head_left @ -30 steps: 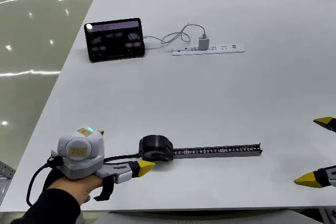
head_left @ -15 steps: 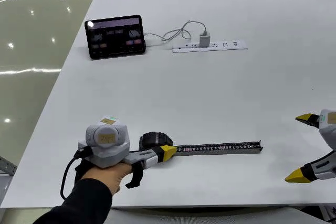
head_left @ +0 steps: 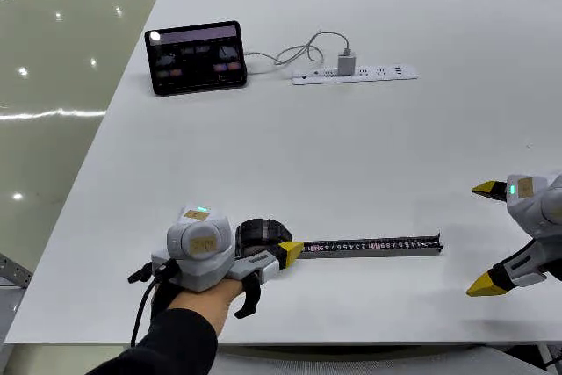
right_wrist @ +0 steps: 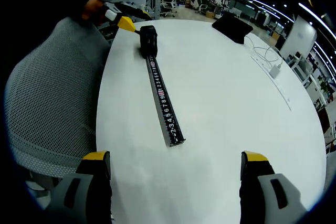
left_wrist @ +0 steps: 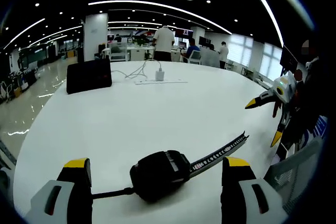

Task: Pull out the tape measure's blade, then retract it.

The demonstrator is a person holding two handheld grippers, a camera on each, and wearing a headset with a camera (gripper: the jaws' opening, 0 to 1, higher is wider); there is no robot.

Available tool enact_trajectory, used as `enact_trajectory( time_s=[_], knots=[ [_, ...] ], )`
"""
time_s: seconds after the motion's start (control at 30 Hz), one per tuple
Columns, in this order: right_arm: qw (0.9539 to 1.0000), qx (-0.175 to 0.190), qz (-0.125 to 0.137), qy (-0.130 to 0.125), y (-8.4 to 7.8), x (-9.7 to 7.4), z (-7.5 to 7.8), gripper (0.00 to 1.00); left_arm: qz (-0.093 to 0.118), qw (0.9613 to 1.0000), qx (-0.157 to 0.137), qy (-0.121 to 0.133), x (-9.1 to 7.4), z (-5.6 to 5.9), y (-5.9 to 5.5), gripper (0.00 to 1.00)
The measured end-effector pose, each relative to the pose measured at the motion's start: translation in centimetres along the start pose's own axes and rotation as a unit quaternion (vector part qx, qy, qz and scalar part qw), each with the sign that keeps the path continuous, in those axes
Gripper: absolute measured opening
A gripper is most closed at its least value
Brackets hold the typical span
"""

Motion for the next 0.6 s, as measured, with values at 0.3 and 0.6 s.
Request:
enact_trajectory(
  time_s=[0.3,0.6],
  knots=[
    [0.9995,-0.023,-0.003,0.02,0.9,1.6,0.3,0.9,-0.018,0.9983,0.042,-0.037,0.8,2.3,-1.0,1.0],
    [0.9977,-0.043,-0.017,0.05,1.0,2.8,0.2,0.74,-0.031,0.9975,0.044,-0.046,1.3,2.7,-1.6,1.0]
  ],
)
Point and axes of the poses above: the centre of the closed fingertips' face, and the gripper's own axes: x roughly forward along the fingers, z roughly to its right, y roughly out of its top, the point moved 5 cm from there along -x, roughly backward along the fingers, and after that the axes turned 3 degrees about -z, right-handed, at the moved point
